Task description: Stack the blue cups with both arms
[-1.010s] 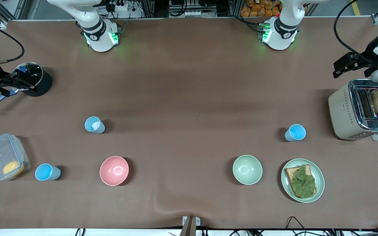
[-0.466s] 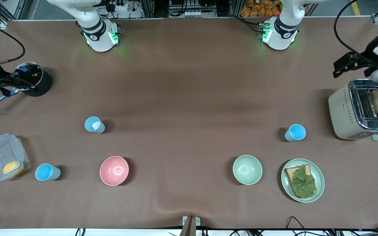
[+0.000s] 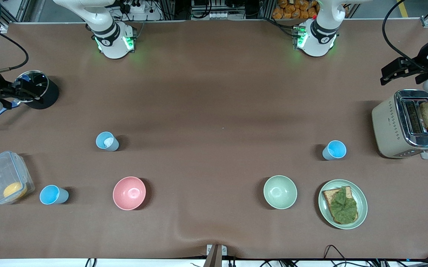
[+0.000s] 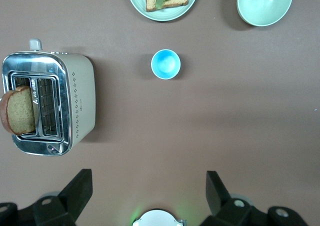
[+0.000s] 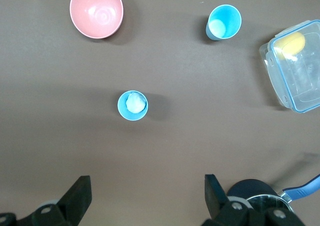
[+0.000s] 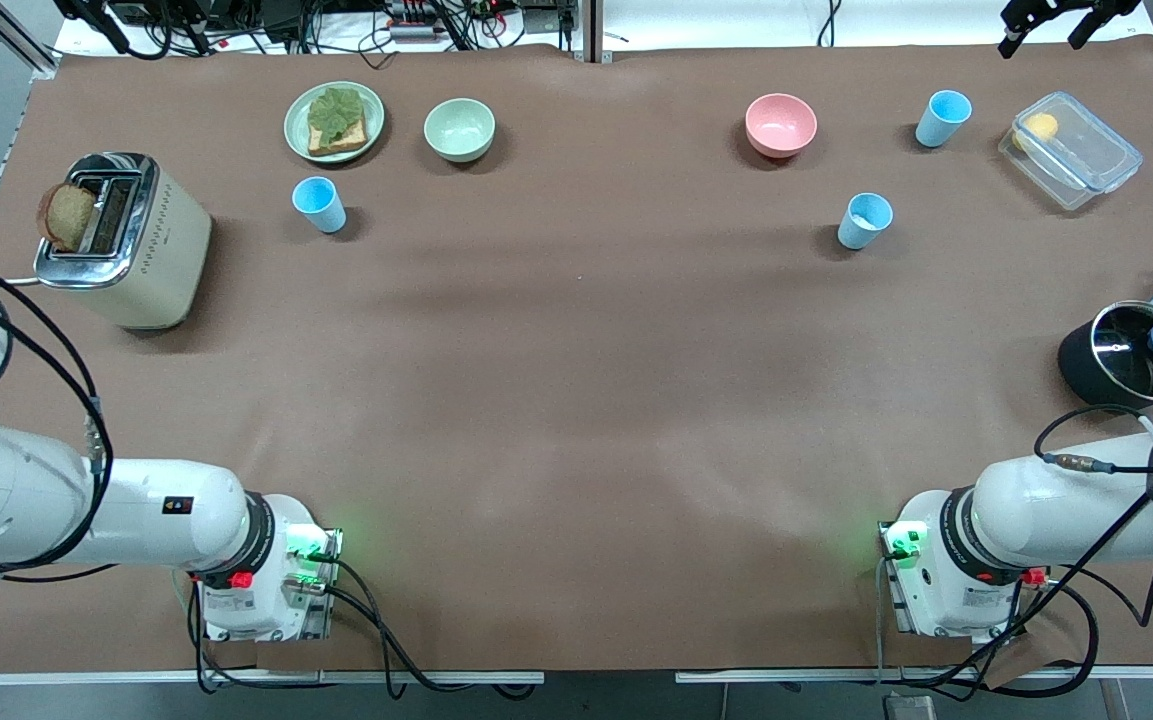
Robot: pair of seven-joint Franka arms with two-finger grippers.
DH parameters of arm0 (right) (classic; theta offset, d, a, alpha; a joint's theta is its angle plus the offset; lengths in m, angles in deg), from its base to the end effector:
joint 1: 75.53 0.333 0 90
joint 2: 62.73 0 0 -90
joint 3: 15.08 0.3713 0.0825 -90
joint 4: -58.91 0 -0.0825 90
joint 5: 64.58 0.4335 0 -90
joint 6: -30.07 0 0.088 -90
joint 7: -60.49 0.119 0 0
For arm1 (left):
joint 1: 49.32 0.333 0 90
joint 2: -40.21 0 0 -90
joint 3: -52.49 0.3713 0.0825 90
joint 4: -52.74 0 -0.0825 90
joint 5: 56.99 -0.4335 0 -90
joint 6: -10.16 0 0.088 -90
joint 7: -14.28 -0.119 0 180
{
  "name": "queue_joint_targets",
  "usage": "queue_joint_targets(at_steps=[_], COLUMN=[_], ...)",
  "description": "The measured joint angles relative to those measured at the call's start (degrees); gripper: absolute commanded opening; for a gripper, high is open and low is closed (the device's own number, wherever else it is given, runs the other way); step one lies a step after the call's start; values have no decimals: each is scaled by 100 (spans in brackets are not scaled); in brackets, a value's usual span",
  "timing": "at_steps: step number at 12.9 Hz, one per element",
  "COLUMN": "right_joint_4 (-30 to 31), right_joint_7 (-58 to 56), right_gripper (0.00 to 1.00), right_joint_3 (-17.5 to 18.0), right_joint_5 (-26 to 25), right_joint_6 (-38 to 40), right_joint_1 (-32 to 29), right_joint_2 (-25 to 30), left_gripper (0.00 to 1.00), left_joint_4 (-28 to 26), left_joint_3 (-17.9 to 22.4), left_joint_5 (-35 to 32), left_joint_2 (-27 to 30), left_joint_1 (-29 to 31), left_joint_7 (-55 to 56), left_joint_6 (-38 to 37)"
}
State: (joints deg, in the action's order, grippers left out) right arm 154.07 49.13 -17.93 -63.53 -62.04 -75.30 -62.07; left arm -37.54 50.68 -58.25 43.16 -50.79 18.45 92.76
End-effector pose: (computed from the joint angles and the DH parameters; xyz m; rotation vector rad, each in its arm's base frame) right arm 0.5993 -0.0255 0.6309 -3.1083 -0.2359 0.0610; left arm 0.5696 -0.0303 0.6848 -3.1101 -0.0273 0.1258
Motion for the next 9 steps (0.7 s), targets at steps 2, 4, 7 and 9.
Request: queue_joint_targets(at_steps=[2, 4, 7, 9], right_joint_4=[0, -1, -3, -3], right_joint_7=[0, 0, 0, 0], right_gripper=[100, 100, 100, 100], right_joint_3=[0, 0, 0, 0], right_joint_5=[0, 0, 0, 0], right_joint_6=[1, 17, 24, 27], right_joint_1=[0, 0, 0, 0], right_joint_2=[0, 0, 0, 0], left_gripper=[100, 100, 100, 100], left_joint_4=[-28, -54, -65, -67], left_joint_3=[2, -2, -3, -1], left_joint_5=[0, 0, 0, 0], left_joint_2=[-34, -193, -623, -854], left_joint_1=[34, 27, 32, 42], left_joint_7=[-2, -3, -4, -4], left_joint_6=[-5, -4, 54, 151])
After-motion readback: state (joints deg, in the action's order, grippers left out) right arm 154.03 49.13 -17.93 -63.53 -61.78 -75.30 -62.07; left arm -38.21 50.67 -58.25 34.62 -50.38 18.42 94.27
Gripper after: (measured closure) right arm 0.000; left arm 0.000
